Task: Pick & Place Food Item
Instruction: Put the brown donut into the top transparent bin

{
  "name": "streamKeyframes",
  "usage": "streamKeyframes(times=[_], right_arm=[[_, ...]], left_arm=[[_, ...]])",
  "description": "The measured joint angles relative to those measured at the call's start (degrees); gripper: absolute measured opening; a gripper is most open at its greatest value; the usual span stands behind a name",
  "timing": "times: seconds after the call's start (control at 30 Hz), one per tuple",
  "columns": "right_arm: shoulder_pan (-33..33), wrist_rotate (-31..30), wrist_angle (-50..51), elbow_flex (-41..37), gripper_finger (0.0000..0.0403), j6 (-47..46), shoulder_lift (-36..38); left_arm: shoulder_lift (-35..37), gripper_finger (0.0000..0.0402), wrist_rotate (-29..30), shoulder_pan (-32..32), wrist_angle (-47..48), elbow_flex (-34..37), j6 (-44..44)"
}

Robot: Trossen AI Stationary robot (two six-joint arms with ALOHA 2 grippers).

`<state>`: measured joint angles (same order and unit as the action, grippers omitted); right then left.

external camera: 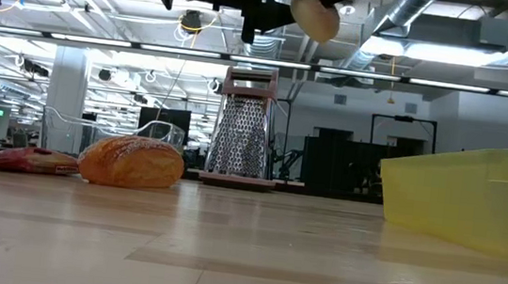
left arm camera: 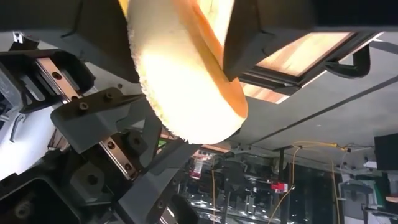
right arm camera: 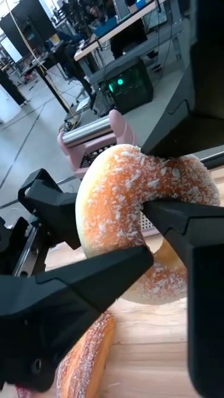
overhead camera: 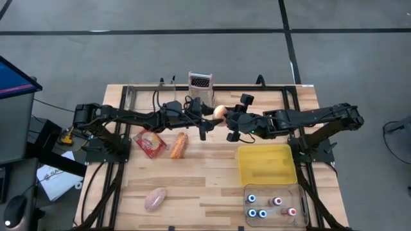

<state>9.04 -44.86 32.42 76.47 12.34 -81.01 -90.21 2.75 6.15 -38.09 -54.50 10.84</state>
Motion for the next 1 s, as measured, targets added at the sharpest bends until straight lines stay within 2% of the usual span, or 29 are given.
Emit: streamKeyframes(times=[0.2,0.33,0.5,0.83,1.0], right_arm=[[0.0,0.0,0.0,0.0,0.0102,0.3,0.0],[0.0,0.2,0.0,0.0,0.0103,0.3,0.0],[0.0,0.1,-0.2,0.0,0.0126,0.3,0.0],[2.3,-3.3,-0.1,0.0,0.0232,0.1,0.1],[4.7,-6.1,0.3,0.0,0.0248,0.1,0.1]], left_arm=[[0.0,0.0147,-0.6,0.0,0.1,0.0,0.6],[0.0,0.0124,-0.7,0.0,0.1,0.1,0.6],[0.0,0.0122,-0.7,0.0,0.1,0.1,0.5],[0.0,0.0122,-0.6,0.6,0.4,0.1,0.3],[0.1,0.0121,2.4,1.2,2.0,0.1,0.1]])
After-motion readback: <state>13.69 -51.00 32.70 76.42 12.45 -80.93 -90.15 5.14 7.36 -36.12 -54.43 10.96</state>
